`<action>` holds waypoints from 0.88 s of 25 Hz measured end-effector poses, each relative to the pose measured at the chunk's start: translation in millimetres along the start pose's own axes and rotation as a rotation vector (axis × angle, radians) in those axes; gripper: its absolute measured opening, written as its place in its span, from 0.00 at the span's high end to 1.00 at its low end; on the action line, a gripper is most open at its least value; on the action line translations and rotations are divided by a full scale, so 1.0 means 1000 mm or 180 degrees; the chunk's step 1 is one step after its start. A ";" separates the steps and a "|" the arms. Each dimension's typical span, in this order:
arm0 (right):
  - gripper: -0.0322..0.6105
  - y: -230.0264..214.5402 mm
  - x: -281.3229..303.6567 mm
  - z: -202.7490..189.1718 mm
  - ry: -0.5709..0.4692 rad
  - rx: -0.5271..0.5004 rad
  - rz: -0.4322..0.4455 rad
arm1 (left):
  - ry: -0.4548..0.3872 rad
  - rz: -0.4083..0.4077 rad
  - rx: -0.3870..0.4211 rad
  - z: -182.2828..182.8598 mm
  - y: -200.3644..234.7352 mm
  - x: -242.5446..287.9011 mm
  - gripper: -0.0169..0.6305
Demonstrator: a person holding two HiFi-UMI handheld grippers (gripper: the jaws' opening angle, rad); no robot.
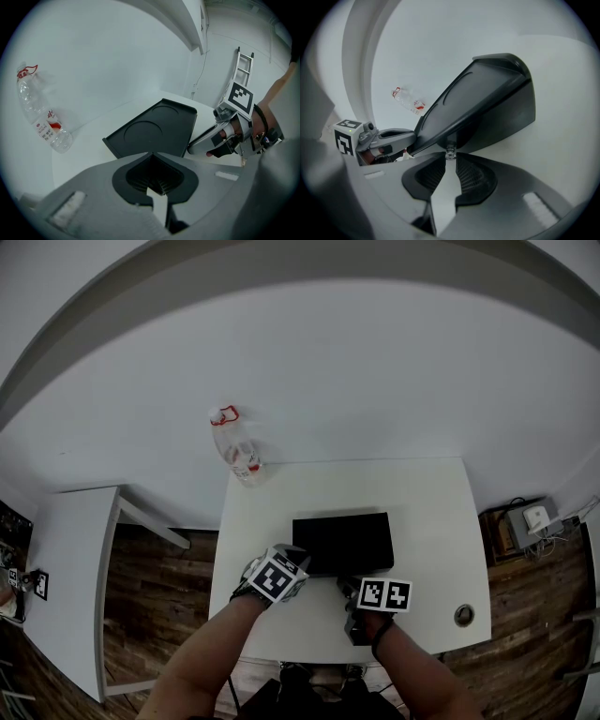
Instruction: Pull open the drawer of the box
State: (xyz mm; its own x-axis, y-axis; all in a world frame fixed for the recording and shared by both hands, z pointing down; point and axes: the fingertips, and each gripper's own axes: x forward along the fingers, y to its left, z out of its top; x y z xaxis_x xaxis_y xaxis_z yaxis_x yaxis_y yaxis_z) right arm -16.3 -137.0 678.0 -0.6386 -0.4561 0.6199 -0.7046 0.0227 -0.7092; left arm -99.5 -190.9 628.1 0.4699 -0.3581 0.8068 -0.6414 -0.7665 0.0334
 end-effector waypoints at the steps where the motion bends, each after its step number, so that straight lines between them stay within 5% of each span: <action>1: 0.84 0.000 0.000 0.000 0.0000 0.0000 -0.0001 | 0.0003 -0.0017 -0.0009 0.000 -0.001 0.000 0.97; 22: 0.84 0.001 -0.011 -0.017 0.0002 0.0017 0.0010 | -0.0007 -0.0082 -0.0086 0.001 -0.001 0.000 0.97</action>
State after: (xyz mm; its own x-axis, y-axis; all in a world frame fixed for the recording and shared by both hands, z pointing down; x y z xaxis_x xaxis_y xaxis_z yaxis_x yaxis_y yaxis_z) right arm -15.8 -116.8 676.2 -0.6411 -0.4554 0.6178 -0.7009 0.0194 -0.7130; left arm -98.6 -190.9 628.0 0.4877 -0.3396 0.8043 -0.6453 -0.7607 0.0700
